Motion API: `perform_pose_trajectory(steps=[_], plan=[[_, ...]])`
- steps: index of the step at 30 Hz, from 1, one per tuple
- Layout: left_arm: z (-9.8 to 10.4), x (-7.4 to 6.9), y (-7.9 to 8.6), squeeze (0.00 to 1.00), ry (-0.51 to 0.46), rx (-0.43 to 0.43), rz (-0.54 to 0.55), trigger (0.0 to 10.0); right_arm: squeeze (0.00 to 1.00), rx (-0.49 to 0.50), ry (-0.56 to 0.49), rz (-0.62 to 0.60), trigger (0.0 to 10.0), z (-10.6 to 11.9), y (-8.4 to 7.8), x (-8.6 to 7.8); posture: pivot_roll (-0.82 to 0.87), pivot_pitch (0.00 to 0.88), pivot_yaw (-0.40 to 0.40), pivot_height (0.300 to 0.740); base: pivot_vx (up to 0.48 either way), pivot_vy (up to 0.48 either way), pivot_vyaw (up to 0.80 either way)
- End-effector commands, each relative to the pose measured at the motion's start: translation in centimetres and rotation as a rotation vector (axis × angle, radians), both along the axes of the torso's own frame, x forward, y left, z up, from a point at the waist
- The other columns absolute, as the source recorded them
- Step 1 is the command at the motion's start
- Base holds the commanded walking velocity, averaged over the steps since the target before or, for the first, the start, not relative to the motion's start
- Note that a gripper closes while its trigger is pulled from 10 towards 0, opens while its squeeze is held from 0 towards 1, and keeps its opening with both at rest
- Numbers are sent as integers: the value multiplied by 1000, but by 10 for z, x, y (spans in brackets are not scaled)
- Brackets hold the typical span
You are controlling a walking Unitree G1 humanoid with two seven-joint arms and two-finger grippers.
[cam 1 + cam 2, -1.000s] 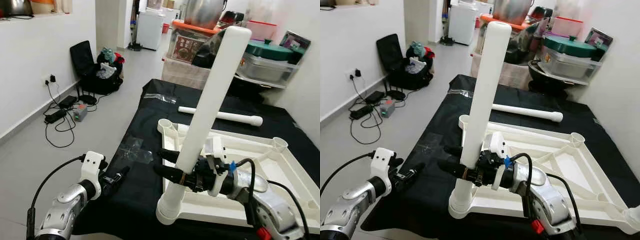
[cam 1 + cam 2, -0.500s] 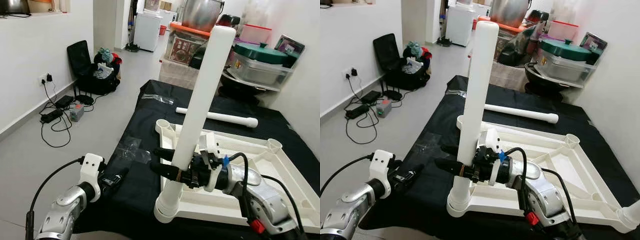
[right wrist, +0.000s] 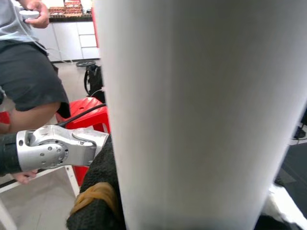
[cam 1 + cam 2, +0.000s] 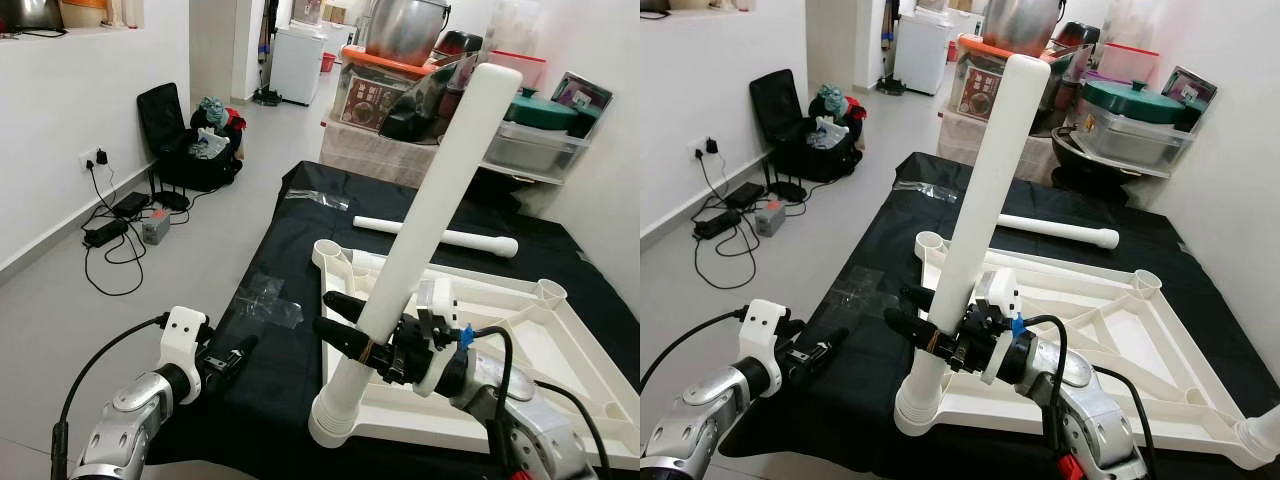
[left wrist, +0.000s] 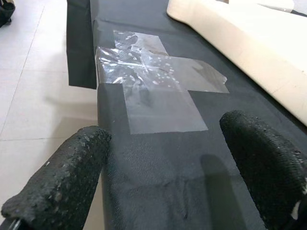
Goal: Building children table
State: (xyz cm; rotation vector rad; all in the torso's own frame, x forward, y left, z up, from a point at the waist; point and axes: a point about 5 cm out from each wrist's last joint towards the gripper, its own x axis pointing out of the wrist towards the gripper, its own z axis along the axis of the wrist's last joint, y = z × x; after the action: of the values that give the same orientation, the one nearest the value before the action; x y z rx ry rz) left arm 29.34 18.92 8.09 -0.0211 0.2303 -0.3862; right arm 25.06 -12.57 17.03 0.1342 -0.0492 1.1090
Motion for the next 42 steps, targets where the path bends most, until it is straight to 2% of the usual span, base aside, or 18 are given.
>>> perform_pose_trajectory(steps=[1,2,3,5,6,7,8,9,12,13,14,16,18,21,23,25,33,42], plan=[[-1,1,-4,0,5,5,-18,10000,0,-117,244,-46,10000,-55,2,-9,75,0,-155,740,0,0,0],[-1,1,-4,0,5,5,-18,10000,0,-117,244,-46,10000,-55,2,-9,75,0,-155,740,0,0,0],[-1,1,-3,0,4,5,-15,10000,0,-125,224,-104,10000,-53,0,-6,72,0,-156,740,0,0,0],[-1,1,-3,0,4,5,-15,10000,0,-125,224,-104,10000,-53,0,-6,72,0,-156,740,0,0,0],[-1,1,-2,0,5,7,-11,10000,0,-126,215,-173,10000,-51,-3,-3,67,0,-154,740,0,0,0],[-1,1,-2,0,5,7,-11,10000,0,-126,215,-173,10000,-51,-3,-3,67,0,-154,740,0,0,0],[-2,0,0,0,7,7,-9,10000,0,-144,213,-250,10000,-53,-6,-2,61,0,-151,740,0,0,0],[-2,0,0,0,7,7,-9,10000,0,-144,213,-250,10000,-53,-6,-2,61,0,-151,740,0,0,0],[-4,0,-1,0,14,10,-12,10000,0,-234,240,-409,10000,-66,-12,-3,49,0,-141,740,0,0,0],[-4,2,-2,0,14,10,-15,10000,0,-247,272,-474,10000,-72,-16,0,49,0,-141,740,0,0,0],[-4,2,-2,0,14,10,-15,10000,0,-247,272,-474,10000,-72,-16,0,49,0,-141,740,0,0,0],[-2,4,-3,0,10,9,-18,10000,0,-273,305,-589,10000,-79,-25,6,49,0,-140,740,0,0,0],[-2,4,-3,0,10,9,-18,10000,0,-273,305,-589,10000,-79,-25,6,49,0,-140,740,0,0,0],[-1,5,-3,0,7,11,-18,10000,0,-304,318,-710,10000,-81,-35,12,49,0,-140,740,0,0,0],[-1,5,-3,0,7,11,-18,10000,0,-304,318,-710,10000,-81,-35,12,49,0,-140,740,0,0,0],[-2,4,-2,0,8,12,-18,10000,0,-332,355,-771,10000,-84,-38,14,49,0,-143,740,0,0,0],[-3,4,-3,0,8,9,-17,10000,0,-354,377,-791,10000,-86,-31,16,53,0,-148,740,0,0,0],[-5,3,-3,0,15,9,-16,10000,0,-302,427,-876,10000,-88,-36,22,55,0,-149,740,0,0,0]])
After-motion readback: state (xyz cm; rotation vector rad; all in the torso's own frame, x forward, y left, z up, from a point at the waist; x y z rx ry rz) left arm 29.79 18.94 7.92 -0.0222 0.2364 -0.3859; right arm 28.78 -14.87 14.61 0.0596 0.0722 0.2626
